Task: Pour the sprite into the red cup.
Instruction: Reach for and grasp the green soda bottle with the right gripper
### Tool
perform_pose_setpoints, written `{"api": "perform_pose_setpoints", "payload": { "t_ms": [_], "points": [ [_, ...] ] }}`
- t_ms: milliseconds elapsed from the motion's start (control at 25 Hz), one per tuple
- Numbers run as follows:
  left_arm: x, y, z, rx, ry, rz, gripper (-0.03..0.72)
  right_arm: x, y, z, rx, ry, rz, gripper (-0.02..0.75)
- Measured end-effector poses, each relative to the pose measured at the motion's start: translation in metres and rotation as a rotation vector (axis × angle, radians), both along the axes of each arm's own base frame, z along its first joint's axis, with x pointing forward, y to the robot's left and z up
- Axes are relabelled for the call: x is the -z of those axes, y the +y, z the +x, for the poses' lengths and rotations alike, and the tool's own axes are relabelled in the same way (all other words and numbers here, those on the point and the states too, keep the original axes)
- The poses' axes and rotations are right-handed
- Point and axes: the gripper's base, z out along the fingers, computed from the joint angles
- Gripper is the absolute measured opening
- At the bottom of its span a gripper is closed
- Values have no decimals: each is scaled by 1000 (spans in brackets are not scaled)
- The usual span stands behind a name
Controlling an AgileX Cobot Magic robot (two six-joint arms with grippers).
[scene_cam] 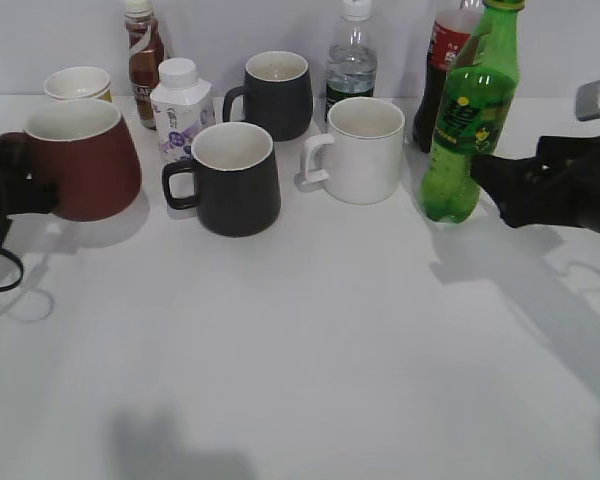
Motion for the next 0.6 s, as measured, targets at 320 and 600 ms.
{"api": "perform_pose_setpoints", "payload": {
  "t_ms": [320, 600],
  "points": [
    [-29, 5, -51, 8, -31, 10, 78, 29, 12, 45, -26, 23, 25, 625],
    [-44, -4, -71, 72, 8, 51, 78, 48, 18, 73, -28, 45, 25, 615]
  ]
}}
